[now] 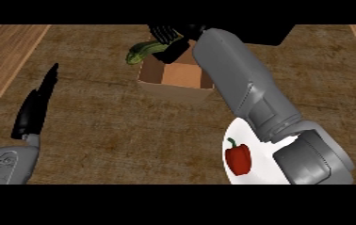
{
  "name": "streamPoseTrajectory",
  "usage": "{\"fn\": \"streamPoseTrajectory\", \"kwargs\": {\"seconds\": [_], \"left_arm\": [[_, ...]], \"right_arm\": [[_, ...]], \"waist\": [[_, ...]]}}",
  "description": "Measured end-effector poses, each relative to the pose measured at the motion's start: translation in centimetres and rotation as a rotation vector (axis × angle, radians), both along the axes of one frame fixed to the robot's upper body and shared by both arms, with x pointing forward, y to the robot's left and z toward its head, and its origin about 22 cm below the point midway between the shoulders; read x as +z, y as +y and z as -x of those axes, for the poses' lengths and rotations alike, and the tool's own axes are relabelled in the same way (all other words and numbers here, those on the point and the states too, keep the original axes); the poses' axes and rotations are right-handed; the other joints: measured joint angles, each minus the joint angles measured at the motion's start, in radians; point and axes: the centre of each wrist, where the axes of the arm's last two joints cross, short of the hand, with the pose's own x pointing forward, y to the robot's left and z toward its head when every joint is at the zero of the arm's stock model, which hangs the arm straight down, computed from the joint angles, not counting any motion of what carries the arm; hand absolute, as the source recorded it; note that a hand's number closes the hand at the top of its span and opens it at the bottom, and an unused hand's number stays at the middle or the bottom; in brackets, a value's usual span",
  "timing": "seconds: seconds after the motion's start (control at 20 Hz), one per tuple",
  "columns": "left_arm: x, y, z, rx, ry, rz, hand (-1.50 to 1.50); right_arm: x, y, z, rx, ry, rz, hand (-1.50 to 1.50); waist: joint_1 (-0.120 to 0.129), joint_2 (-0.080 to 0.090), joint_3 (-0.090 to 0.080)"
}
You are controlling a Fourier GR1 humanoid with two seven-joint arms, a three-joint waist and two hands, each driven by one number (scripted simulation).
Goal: Pick the squash from the plate and place it in the cardboard box
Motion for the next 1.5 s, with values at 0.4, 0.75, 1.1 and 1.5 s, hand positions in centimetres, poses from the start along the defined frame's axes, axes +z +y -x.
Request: {"fn": "streamPoseTrajectory", "kwargs": {"seconds": [0.4,0.75,1.1,1.5], "left_arm": [[0.0,-1.2,-0.9,-0.024,-0.009,0.002,0.00],[0.5,-1.5,-1.3,-0.030,-0.012,-0.001,0.00],[0.2,-0.2,-0.9,0.000,-0.006,0.000,0.00],[-0.1,0.5,0.0,0.033,-0.009,0.002,0.00]], "right_arm": [[-2.0,-0.7,0.1,-0.050,0.135,-0.004,-1.50],[-2.3,-1.0,0.2,-0.041,0.127,-0.191,-1.50],[-0.9,-1.0,-0.2,-0.068,0.191,-0.426,-1.50],[0.6,-7.4,-1.9,-0.096,0.240,-0.548,-1.50]], "waist": [[0.030,0.007,0.000],[0.030,0.009,0.001],[-0.004,0.008,0.002],[-0.030,0.010,0.002]]}}
